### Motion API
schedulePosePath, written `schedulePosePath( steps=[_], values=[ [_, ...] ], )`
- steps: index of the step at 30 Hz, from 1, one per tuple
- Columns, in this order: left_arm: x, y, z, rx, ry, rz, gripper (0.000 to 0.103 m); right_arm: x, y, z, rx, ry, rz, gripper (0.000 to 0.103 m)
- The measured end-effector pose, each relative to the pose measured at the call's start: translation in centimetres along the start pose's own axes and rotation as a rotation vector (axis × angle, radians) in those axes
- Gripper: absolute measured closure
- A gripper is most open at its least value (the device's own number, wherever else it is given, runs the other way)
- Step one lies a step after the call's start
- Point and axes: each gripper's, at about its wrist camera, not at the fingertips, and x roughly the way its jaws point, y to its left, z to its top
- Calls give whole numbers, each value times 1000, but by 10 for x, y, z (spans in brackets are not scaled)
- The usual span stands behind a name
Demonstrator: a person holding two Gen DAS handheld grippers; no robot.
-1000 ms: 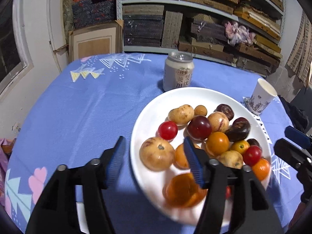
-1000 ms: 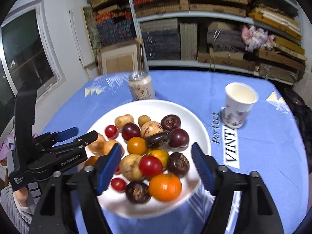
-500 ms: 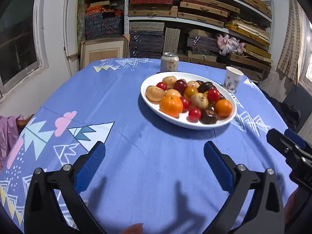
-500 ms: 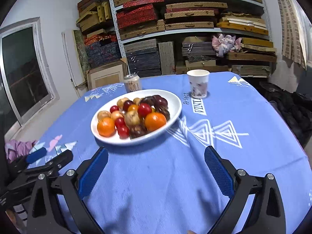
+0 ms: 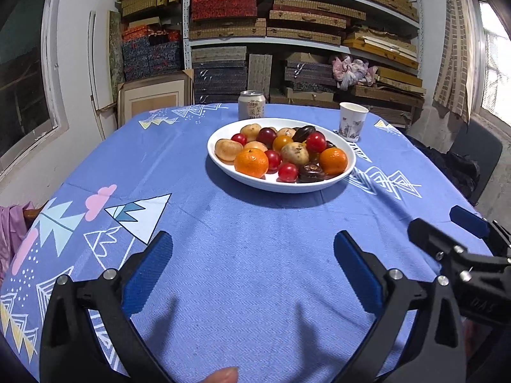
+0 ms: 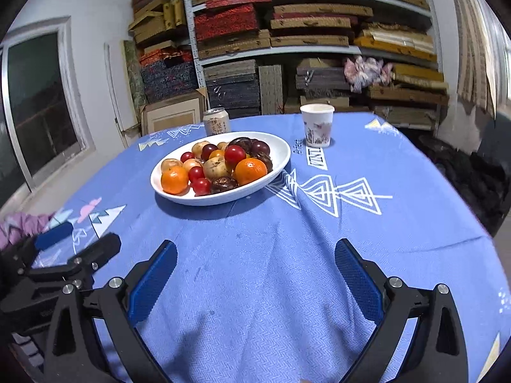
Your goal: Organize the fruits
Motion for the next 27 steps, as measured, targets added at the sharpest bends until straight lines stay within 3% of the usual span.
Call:
schedulePosePath(
  steps=[12,27],
  values=[
    [6,8,1,-33,48,-12,4,-2,5,-1,-38,0,-36,3],
    [6,4,2,-5,42,2,4,0,4,0,-48,13,-66,3]
  ],
)
